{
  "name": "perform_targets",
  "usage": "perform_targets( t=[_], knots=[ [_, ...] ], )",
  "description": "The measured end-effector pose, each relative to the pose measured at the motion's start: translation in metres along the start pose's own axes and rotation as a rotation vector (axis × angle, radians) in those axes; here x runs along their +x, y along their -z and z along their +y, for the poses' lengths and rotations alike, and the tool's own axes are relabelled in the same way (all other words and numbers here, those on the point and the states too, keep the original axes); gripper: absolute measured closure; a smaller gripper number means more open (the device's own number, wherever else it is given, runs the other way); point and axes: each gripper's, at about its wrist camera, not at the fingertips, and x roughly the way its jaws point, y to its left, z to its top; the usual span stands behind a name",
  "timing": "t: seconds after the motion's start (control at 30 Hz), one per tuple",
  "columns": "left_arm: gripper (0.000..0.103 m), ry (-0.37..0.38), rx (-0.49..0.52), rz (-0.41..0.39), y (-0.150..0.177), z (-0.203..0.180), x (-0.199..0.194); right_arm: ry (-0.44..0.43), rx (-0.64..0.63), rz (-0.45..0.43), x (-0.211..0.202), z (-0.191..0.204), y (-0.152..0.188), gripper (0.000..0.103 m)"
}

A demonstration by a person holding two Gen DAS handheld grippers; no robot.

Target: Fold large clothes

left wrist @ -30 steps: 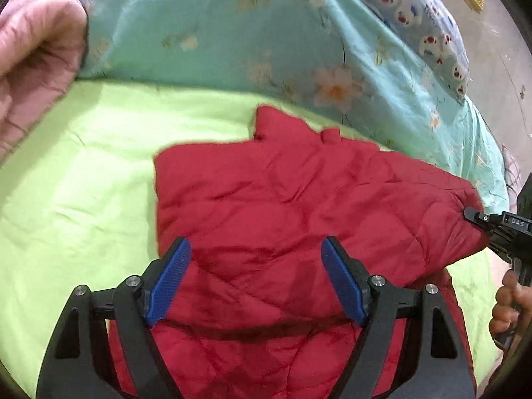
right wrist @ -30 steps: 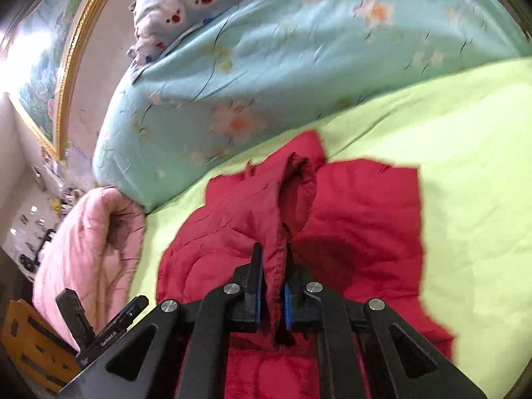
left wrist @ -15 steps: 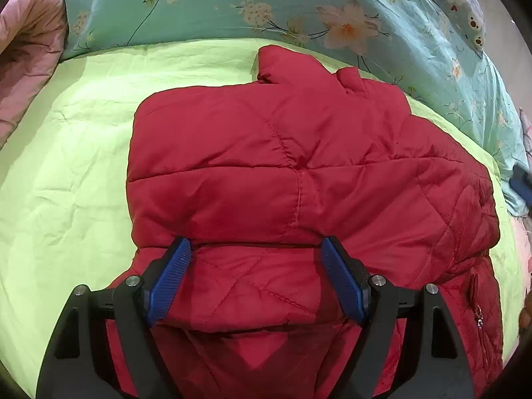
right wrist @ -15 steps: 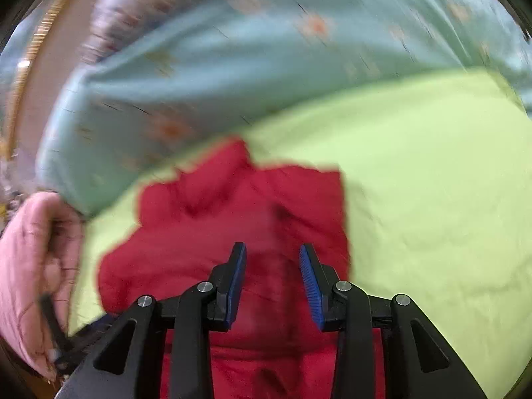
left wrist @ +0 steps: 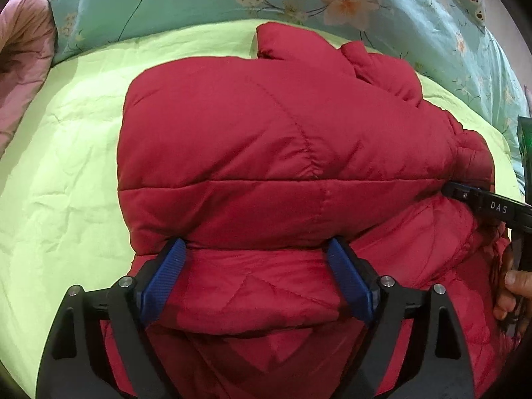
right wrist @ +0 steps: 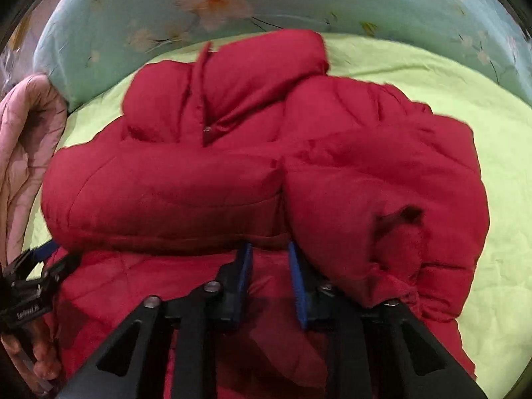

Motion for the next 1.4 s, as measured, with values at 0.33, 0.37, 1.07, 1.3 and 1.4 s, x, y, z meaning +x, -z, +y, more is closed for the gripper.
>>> perform_targets(
  t=[0.33, 0.37, 1.07, 1.3, 1.4],
  knots=[
    [0.012, 0.007, -0.018, 0.027, -0.004, 0.006, 0.005, -0.058, 0.081, -0.072, -0.048, -0.016, 0.015, 0.089],
    [0.012, 0.008, -0.018, 0.027, -0.005, 0.005, 0.006, -0.046, 0.071, -0.100, -0.062, -0.014, 0.019, 0.089],
    [0.012, 0.012, -0.119, 0.012, 0.015, 0.032, -0.057, -0.039, 0.069, -0.072, -0.107, -0.023, 0.053, 0.079],
    [0.012, 0.005, -0.139, -0.009, 0.053, 0.043, -0.095, -0.043, 0.048, -0.104, -0.135, -0.009, 0.080, 0.070],
    [0.012, -0.004, -0.140, -0.016, 0.070, 0.046, -0.109, -0.042, 0.039, -0.117, -0.148, -0.005, 0.097, 0.070]
  ],
)
